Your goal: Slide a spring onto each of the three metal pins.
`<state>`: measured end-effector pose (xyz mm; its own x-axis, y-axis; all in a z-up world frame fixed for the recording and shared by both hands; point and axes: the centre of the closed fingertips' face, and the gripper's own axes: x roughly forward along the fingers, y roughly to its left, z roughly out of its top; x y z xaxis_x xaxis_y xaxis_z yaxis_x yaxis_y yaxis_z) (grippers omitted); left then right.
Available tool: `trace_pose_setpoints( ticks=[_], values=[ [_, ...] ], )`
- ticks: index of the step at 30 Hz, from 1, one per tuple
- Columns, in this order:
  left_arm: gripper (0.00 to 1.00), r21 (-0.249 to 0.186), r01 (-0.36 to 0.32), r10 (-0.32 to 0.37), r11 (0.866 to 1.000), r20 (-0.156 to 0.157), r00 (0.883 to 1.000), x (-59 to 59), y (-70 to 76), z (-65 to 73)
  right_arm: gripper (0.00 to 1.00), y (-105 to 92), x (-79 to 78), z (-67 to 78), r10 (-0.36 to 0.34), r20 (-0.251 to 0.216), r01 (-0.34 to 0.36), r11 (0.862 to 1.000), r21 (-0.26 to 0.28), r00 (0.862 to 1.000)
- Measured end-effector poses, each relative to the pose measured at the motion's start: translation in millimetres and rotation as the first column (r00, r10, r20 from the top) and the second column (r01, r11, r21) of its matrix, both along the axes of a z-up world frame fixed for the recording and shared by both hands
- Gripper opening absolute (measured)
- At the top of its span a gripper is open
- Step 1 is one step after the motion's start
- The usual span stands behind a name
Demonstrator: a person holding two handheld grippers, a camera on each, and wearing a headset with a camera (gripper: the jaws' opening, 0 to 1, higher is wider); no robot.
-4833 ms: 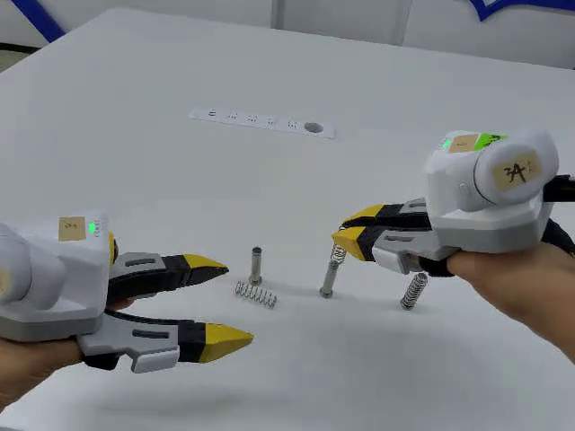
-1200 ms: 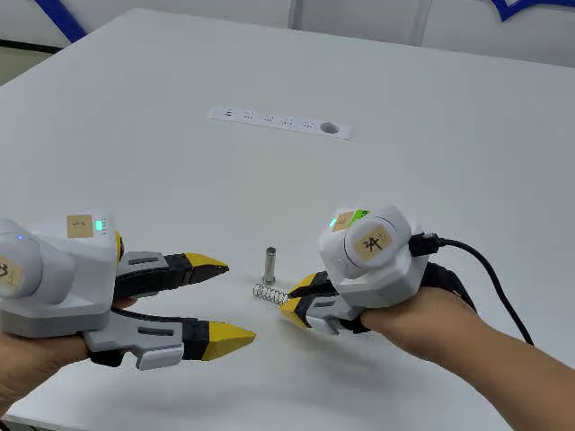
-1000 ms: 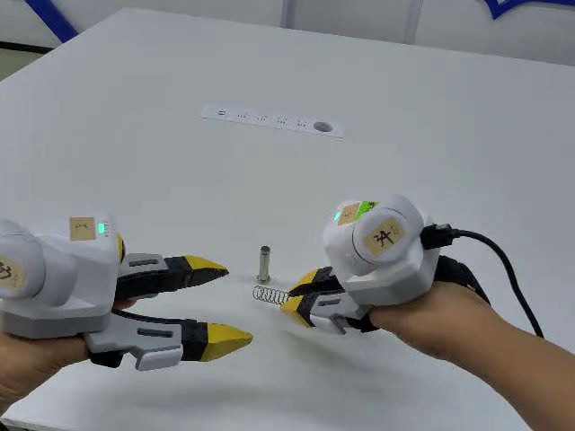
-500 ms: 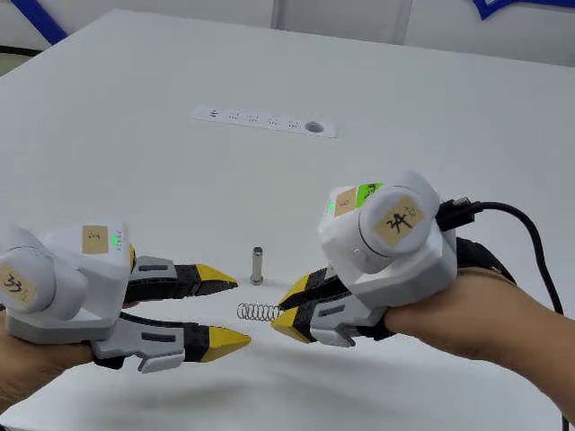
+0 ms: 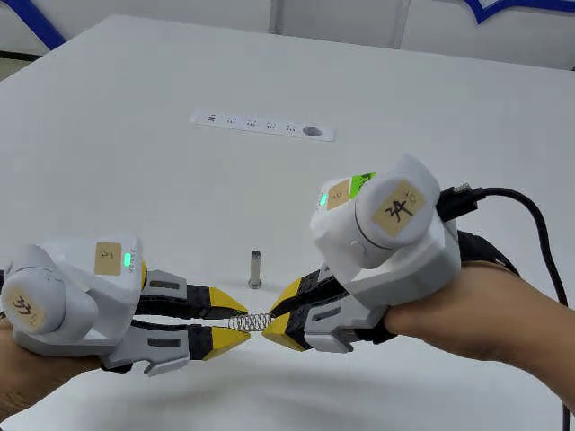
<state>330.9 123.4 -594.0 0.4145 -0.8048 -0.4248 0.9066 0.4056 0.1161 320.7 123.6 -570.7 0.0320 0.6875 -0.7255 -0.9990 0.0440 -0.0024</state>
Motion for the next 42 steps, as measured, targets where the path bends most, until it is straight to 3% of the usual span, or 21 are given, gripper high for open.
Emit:
trace_pose_setpoints(
  ticks=[12,18,24,32,42],
  values=[
    [0.11,-0.085,-0.010,0.005,0.996,-0.059,0.998,-2.9,-7.0,10.4,0.11,16.4,7.2,23.8,-0.026,0.051,0.020,0.994,0.107,0.998],
    [0.11,-0.095,-0.001,-0.004,0.995,-0.053,0.999,-3.2,-12.2,13.8,0.11,21.5,8.0,28.0,-0.028,0.063,0.019,0.991,0.135,0.998],
    [0.10,-0.123,-0.016,0.011,0.992,-0.044,0.999,0.8,-10.2,18.5,0.11,24.7,9.1,32.0,-0.045,0.029,0.040,0.984,0.176,0.999],
    [0.11,-0.138,-0.032,0.027,0.990,-0.038,0.999,3.8,-8.2,20.6,0.11,28.8,10.4,34.1,-0.053,0.025,0.047,0.980,0.195,0.998],
    [0.13,-0.141,-0.061,0.057,0.988,-0.033,0.998,8.8,-4.6,21.1,0.11,29.2,17.8,36.4,-0.061,0.076,0.044,0.979,0.200,0.995]
  ],
)
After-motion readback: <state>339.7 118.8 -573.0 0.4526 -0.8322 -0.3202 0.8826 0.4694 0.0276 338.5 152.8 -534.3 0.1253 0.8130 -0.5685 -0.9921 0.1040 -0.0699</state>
